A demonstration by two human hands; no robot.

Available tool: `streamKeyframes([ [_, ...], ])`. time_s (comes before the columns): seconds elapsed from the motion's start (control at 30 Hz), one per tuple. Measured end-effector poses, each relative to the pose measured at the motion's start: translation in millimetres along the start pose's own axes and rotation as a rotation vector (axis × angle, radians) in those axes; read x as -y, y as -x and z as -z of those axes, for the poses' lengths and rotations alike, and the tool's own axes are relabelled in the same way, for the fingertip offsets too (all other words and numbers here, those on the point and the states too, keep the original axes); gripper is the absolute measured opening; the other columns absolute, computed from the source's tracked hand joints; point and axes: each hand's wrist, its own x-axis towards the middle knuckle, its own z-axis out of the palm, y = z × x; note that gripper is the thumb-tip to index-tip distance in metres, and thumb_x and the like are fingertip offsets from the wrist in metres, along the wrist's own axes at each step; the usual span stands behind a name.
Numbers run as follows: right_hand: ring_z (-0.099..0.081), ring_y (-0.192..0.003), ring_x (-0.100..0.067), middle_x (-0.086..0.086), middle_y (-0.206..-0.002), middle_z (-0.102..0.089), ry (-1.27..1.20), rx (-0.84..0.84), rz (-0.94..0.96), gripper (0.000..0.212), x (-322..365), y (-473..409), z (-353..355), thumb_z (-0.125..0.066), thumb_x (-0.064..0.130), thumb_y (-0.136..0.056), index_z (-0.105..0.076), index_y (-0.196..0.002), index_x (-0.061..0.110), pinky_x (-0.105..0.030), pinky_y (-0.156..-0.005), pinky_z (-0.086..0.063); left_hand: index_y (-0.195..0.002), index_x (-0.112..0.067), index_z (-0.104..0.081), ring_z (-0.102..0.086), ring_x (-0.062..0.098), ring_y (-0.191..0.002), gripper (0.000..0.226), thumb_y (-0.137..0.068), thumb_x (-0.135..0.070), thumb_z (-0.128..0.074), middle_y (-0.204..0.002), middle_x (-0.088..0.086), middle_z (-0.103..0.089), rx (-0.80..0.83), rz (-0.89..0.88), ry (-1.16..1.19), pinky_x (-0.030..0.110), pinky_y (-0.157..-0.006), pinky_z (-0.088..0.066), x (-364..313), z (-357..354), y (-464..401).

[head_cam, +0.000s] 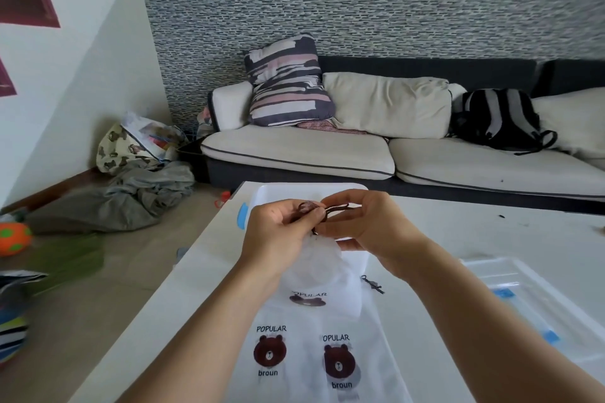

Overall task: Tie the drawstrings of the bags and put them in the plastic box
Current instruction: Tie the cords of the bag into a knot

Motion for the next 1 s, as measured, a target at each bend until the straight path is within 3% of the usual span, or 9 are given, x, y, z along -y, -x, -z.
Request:
streamKeyframes([
  [0.1, -0.068, -0.074, -0.024, -0.022, -0.080, -0.072, 0.028, -0.037, 0.043, 0.037, -1, 0, -3, -0.084, -0.006, -0.071, -0.071, -0.104, 0.005, -0.034, -0.072, -0.062, -0.082, -0.011, -0.079, -0.071, 0.007, -0.072, 0.009, -0.087, -0.004, -0.074, -0.081, 0.002, -0.078, -0.002, -0.041, -0.077, 0.013, -0.068, -0.053, -1, 2, 0],
  [0.2, -0.062, -0.064, -0.019, -0.008, -0.070, -0.069, 0.120, -0.060, 0.062, 0.031, -3, -4, -7, -0.082, -0.003, -0.074, -0.072, -0.101, 0.009, -0.030, -0.065, -0.057, -0.084, -0.014, -0.080, -0.073, 0.008, -0.075, 0.011, -0.086, -0.004, -0.074, -0.080, -0.004, -0.078, -0.026, -0.143, -0.191, 0.014, -0.070, -0.052, 0, 6, -1],
  [0.4, -0.061, -0.066, -0.015, -0.009, -0.082, -0.074, 0.263, -0.041, 0.136, 0.020, -6, -8, -16, -0.068, 0.000, -0.084, -0.075, -0.099, 0.011, -0.021, -0.057, -0.046, -0.088, -0.019, -0.081, -0.071, -0.003, -0.078, 0.023, -0.085, 0.003, -0.073, -0.081, -0.019, -0.075, -0.023, -0.349, -0.340, 0.008, -0.072, -0.049, 3, 5, 1],
  [0.5, -0.061, -0.071, -0.021, -0.015, -0.081, -0.070, 0.047, 0.010, 0.045, 0.024, -2, -9, -13, -0.070, -0.006, -0.083, -0.073, -0.104, 0.006, -0.026, -0.063, -0.052, -0.082, -0.028, -0.078, -0.071, -0.001, -0.078, 0.026, -0.086, -0.002, -0.075, -0.079, -0.017, -0.076, -0.063, -0.312, -0.266, 0.009, -0.072, -0.049, 2, 9, -1],
  [0.57, -0.068, -0.082, -0.025, -0.020, -0.094, -0.074, -0.138, 0.085, -0.046, 0.030, 0, -9, -5, -0.076, -0.004, -0.081, -0.072, -0.110, 0.005, -0.032, -0.076, -0.059, -0.081, -0.028, -0.078, -0.072, 0.004, -0.078, 0.023, -0.086, -0.005, -0.075, -0.080, -0.010, -0.077, -0.078, -0.235, -0.182, 0.014, -0.074, -0.052, 1, 11, -3],
  [0.7, -0.067, -0.083, -0.012, -0.003, -0.096, -0.075, -0.243, 0.210, -0.108, 0.036, -7, -10, 5, -0.079, 0.014, -0.069, -0.076, -0.105, 0.012, -0.018, -0.076, -0.050, -0.088, -0.014, -0.079, -0.073, 0.017, -0.084, 0.009, -0.087, -0.006, -0.074, -0.088, 0.006, -0.078, -0.008, -0.051, 0.013, 0.028, -0.082, -0.057, 0, 11, -2],
  [0.8, -0.067, -0.088, -0.017, -0.006, -0.096, -0.076, -0.276, 0.158, -0.102, 0.023, -13, -14, 9, -0.078, 0.014, -0.071, -0.078, -0.094, 0.013, -0.025, -0.085, -0.048, -0.089, -0.010, -0.078, -0.074, 0.017, -0.084, 0.007, -0.087, -0.005, -0.074, -0.089, 0.008, -0.078, 0.005, -0.001, 0.054, 0.026, -0.080, -0.056, 0, 12, -3],
  [0.9, -0.065, -0.080, -0.019, -0.016, -0.094, -0.075, 0.045, 0.058, 0.086, 0.016, -10, -14, 11, -0.077, 0.006, -0.084, -0.078, -0.098, 0.014, -0.040, -0.076, -0.056, -0.087, -0.012, -0.079, -0.073, 0.012, -0.081, 0.008, -0.086, -0.006, -0.075, -0.086, 0.004, -0.079, -0.001, 0.018, 0.004, 0.022, -0.079, -0.056, 0, 13, -3],
  [1.0, -0.067, -0.075, -0.022, -0.005, -0.085, -0.072, 0.499, -0.016, 0.334, 0.025, -4, -17, 15, -0.077, 0.010, -0.086, -0.076, -0.099, 0.032, -0.044, -0.081, -0.057, -0.085, -0.016, -0.079, -0.072, 0.010, -0.078, 0.008, -0.087, -0.009, -0.076, -0.084, 0.001, -0.078, -0.008, 0.011, -0.069, 0.023, -0.078, -0.055, 3, 13, -3],
])
